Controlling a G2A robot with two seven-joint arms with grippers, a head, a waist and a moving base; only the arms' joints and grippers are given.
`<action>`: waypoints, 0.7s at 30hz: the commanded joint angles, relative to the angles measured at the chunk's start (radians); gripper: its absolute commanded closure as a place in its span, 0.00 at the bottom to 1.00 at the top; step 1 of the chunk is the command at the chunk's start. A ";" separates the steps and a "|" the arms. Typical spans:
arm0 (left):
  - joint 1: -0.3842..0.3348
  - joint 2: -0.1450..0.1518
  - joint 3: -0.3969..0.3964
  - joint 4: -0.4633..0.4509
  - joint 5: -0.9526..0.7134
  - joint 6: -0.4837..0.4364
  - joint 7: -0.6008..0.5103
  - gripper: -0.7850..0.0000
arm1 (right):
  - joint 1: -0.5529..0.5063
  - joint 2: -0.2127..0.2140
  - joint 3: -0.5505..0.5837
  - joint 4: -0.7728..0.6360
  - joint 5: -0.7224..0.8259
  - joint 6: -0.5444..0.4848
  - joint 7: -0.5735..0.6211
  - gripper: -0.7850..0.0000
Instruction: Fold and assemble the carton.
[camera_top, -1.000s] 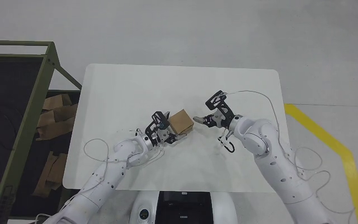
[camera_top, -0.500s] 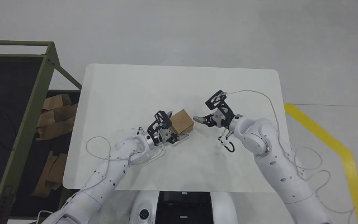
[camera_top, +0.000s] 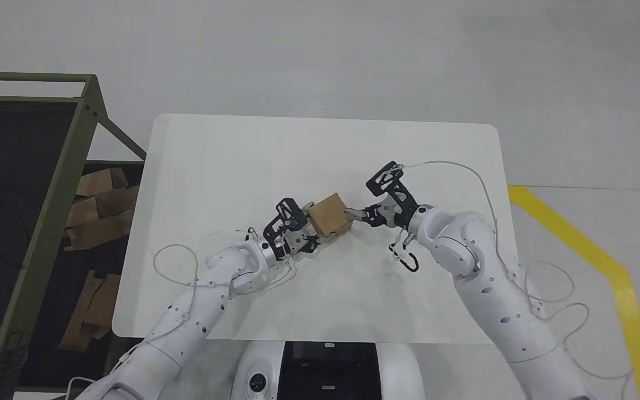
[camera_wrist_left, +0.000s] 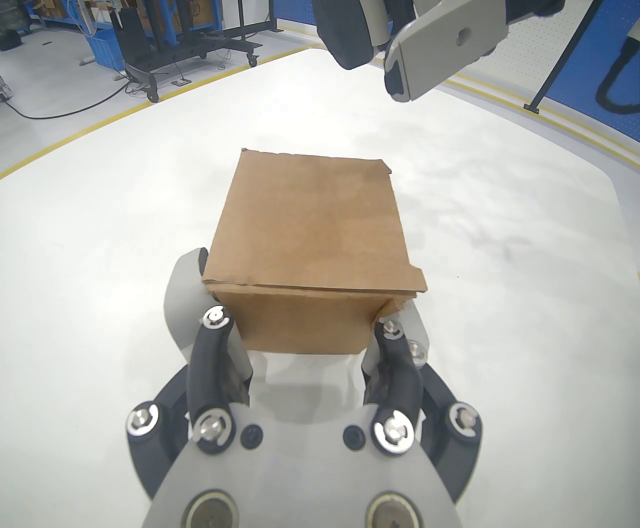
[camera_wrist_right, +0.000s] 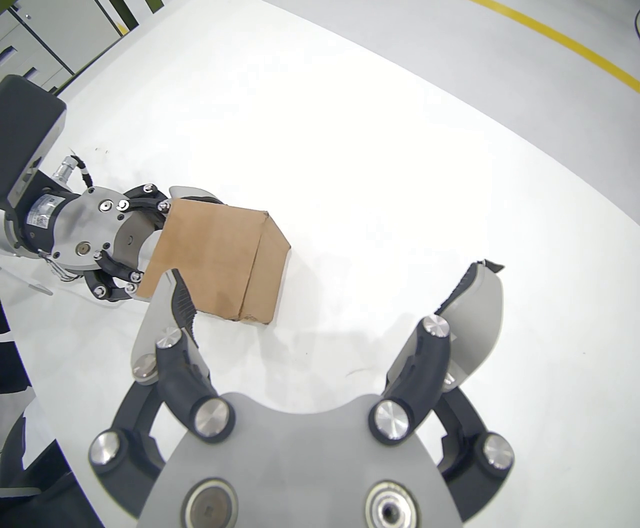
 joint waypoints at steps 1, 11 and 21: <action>0.000 0.000 -0.001 -0.001 0.003 0.000 0.001 0.51 | 0.000 0.000 0.000 0.000 -0.001 0.003 0.000 0.00; 0.018 0.005 -0.026 -0.044 0.012 0.008 -0.001 0.63 | -0.003 0.001 0.008 0.003 -0.001 0.008 -0.008 0.00; 0.048 0.021 -0.111 -0.156 -0.044 -0.023 -0.041 1.00 | -0.034 0.020 0.125 -0.002 0.019 0.018 -0.041 0.00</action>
